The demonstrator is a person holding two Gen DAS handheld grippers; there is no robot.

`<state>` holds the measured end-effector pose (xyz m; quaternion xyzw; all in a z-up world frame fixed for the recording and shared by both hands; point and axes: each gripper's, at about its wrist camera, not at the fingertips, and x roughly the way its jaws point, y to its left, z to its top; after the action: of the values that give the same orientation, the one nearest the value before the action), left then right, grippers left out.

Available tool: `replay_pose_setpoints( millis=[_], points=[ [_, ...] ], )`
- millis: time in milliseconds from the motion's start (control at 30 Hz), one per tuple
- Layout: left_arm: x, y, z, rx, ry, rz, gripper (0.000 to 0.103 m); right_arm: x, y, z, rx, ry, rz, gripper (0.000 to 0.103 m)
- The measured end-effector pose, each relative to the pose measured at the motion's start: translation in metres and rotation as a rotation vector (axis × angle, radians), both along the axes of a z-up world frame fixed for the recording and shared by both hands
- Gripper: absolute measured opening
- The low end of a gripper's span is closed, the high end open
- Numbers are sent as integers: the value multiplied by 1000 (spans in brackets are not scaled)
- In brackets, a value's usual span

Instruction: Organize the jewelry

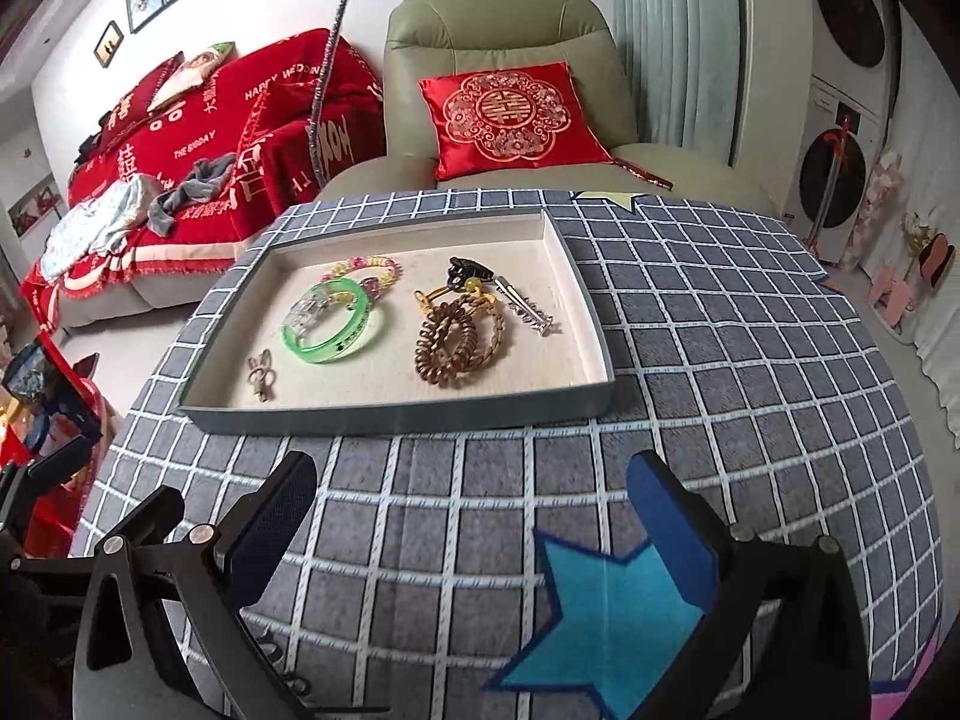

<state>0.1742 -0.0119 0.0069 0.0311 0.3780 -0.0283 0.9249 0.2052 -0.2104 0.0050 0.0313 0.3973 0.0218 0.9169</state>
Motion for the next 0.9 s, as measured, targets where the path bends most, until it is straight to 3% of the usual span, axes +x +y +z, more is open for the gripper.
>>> replay_pose_setpoints(
  millis=[367,900],
  points=[
    [-26,3,8,-10,-57,48,103,-33,8,11,-44,-69,-16,103],
    [-35,3,7,-7,-44,68,103,-51,14,18,-132,-127,-18,103]
  ],
)
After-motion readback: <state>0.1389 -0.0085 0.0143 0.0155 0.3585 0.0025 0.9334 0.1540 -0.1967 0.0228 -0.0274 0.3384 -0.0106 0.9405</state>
